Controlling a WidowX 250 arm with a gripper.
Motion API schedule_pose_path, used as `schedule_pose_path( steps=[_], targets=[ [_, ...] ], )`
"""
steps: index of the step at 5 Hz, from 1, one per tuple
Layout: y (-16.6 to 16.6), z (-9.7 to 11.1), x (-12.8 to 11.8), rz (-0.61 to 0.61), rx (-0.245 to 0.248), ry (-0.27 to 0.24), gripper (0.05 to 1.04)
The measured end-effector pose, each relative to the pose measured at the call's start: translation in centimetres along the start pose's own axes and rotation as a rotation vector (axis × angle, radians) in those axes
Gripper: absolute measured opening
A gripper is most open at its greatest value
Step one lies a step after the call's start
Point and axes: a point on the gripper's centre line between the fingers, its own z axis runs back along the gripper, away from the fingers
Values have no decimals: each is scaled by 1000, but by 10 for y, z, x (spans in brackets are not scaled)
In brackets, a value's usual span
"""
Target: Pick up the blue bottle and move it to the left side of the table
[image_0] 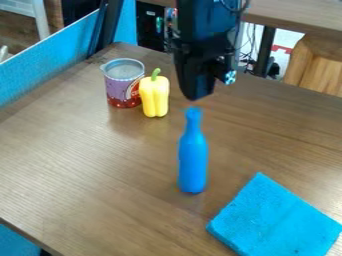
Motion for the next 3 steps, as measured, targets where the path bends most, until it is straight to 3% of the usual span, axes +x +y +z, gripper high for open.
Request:
schedule_pose_path(
  steps=[1, 2, 3],
  targets=[
    [-2, 8, -1, -3, -3, -20, 513],
    [-2, 4, -6, -3, 3, -14, 819],
    [-2, -4, -12, -3, 4, 3, 1016]
  ],
)
